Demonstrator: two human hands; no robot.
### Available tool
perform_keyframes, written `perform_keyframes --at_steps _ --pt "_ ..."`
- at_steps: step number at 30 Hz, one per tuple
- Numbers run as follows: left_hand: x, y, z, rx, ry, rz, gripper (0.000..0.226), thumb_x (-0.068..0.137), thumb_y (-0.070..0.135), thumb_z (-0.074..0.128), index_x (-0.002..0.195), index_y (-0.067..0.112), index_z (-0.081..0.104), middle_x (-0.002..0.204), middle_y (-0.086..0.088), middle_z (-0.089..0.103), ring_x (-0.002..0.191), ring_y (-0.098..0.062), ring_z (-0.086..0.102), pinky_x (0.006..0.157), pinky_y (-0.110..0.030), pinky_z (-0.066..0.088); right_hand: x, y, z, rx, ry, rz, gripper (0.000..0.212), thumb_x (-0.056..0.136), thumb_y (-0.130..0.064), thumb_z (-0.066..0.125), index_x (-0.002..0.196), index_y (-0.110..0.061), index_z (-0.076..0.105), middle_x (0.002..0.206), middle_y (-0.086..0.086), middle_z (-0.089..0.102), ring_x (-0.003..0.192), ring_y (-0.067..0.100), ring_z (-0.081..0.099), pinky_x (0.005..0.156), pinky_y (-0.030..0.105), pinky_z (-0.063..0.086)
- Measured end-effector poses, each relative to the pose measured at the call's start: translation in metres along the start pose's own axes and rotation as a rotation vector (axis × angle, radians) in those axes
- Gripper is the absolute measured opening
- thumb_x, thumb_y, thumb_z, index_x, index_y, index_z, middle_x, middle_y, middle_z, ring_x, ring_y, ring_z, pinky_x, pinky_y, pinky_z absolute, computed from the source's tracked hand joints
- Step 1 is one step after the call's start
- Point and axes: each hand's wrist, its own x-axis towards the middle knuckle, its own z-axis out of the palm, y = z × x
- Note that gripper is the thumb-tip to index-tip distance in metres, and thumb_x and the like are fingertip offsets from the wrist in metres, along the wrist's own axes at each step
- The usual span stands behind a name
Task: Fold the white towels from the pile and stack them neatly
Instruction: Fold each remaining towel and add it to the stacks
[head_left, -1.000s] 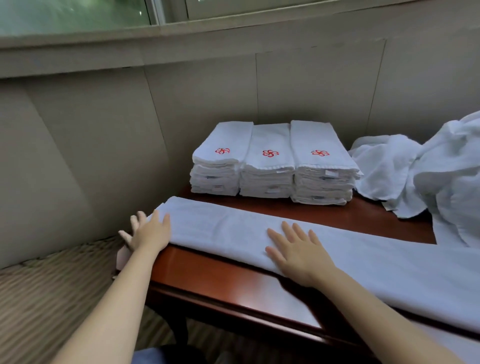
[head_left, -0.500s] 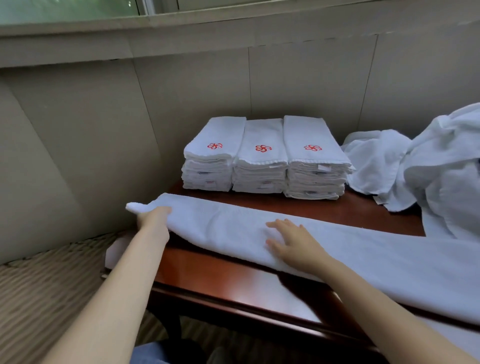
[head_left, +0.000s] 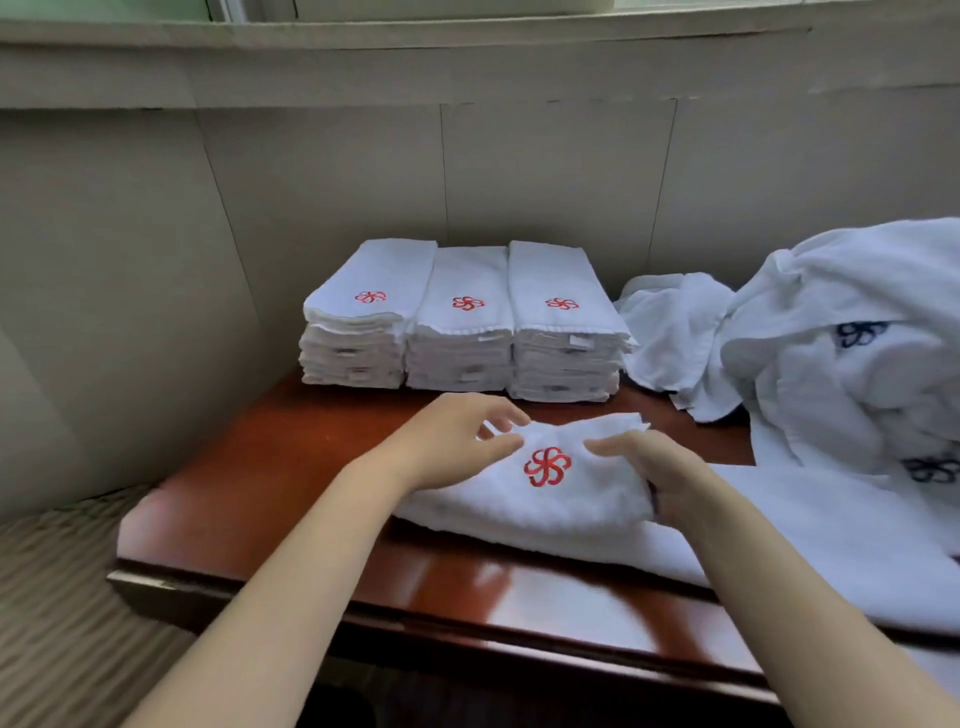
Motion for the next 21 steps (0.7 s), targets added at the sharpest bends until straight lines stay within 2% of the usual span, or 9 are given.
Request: perform_keyframes --at_steps 1,3,6,9,11,13,16,19,21 --pt "0.003 -0.003 -0.002 0.009 0.03 -0.04 0.024 0.092 0.032 0.057 0.115 0.029 0.065 0.11 0.011 0.065 0.089 0.0 0.058 0.077 -0.012 0.041 0.002 0.001 -0.004 -0.122 0.088 -0.052 0.025 0.086 0.006 0.054 0.11 0.006 0.06 0.095 0.024 0.065 0.078 0.032 0.065 0.074 0.041 0.055" --pt "0.009 -0.007 -0.002 0.032 0.076 -0.11 0.024 0.094 0.032 0.054 0.115 0.028 0.064 0.11 0.009 0.064 0.09 -0.003 0.057 0.078 -0.019 0.039 0.002 0.0 -0.011 -0.288 0.153 -0.122 0.028 0.083 0.015 0.049 0.106 0.003 0.061 0.099 0.024 0.063 0.087 0.033 0.06 0.084 0.044 0.05" --pt "0.019 -0.008 0.001 0.033 0.093 -0.184 0.028 0.095 0.031 0.052 0.12 0.026 0.061 0.123 0.005 0.06 0.105 -0.011 0.056 0.085 -0.023 0.038 -0.009 -0.013 -0.032 -0.381 0.197 -0.196 0.032 0.082 0.014 0.048 0.094 -0.012 0.062 0.088 0.013 0.064 0.08 0.029 0.06 0.078 0.036 0.049" --pt "0.03 -0.004 0.007 0.078 0.072 -0.253 0.041 0.095 0.034 0.05 0.135 0.023 0.049 0.14 -0.002 0.048 0.123 -0.019 0.048 0.093 -0.027 0.036 -0.022 -0.032 -0.07 -0.399 0.278 -0.26 0.029 0.08 0.01 0.053 0.085 -0.016 0.066 0.084 0.012 0.068 0.076 0.029 0.063 0.079 0.04 0.052" --pt "0.036 -0.001 0.015 0.083 0.026 -0.338 0.055 0.093 0.039 0.052 0.143 0.021 0.038 0.145 -0.008 0.04 0.128 -0.024 0.045 0.097 -0.03 0.037 -0.032 -0.04 -0.101 -0.433 0.36 -0.26 0.02 0.08 0.005 0.058 0.085 -0.013 0.067 0.086 0.012 0.07 0.078 0.029 0.065 0.08 0.041 0.052" --pt "0.042 0.004 0.026 0.054 -0.073 -0.42 0.066 0.091 0.041 0.056 0.146 0.015 0.03 0.146 -0.011 0.04 0.127 -0.027 0.046 0.096 -0.03 0.039 -0.042 -0.039 -0.134 -0.545 0.466 -0.237 0.01 0.08 -0.003 0.064 0.088 -0.006 0.069 0.087 0.013 0.071 0.076 0.028 0.066 0.074 0.035 0.051" --pt "0.049 0.012 0.046 0.0 -0.202 -0.48 0.075 0.088 0.043 0.059 0.145 0.008 0.025 0.143 -0.01 0.044 0.119 -0.027 0.052 0.086 -0.028 0.041 -0.047 -0.024 -0.168 -0.695 0.587 -0.161 0.021 0.077 -0.008 0.068 0.09 0.009 0.067 0.076 0.014 0.068 0.071 0.025 0.062 0.067 0.033 0.046" --pt "0.057 0.016 0.062 -0.054 -0.17 -0.527 0.085 0.086 0.046 0.061 0.147 0.005 0.019 0.144 -0.012 0.043 0.122 -0.028 0.05 0.084 -0.027 0.038 -0.046 -0.009 -0.182 -0.733 0.574 -0.07 0.025 0.08 -0.007 0.063 0.088 0.016 0.061 0.069 0.012 0.051 0.064 0.02 0.048 0.06 0.029 0.036" --pt "0.061 0.014 0.067 -0.094 -0.132 -0.568 0.094 0.084 0.05 0.063 0.149 0.005 0.012 0.147 -0.014 0.04 0.125 -0.03 0.049 0.088 -0.03 0.038 -0.049 -0.01 -0.191 -0.618 0.55 -0.11 0.02 0.083 -0.006 0.058 0.089 0.012 0.061 0.074 0.017 0.061 0.067 0.025 0.058 0.062 0.032 0.041"
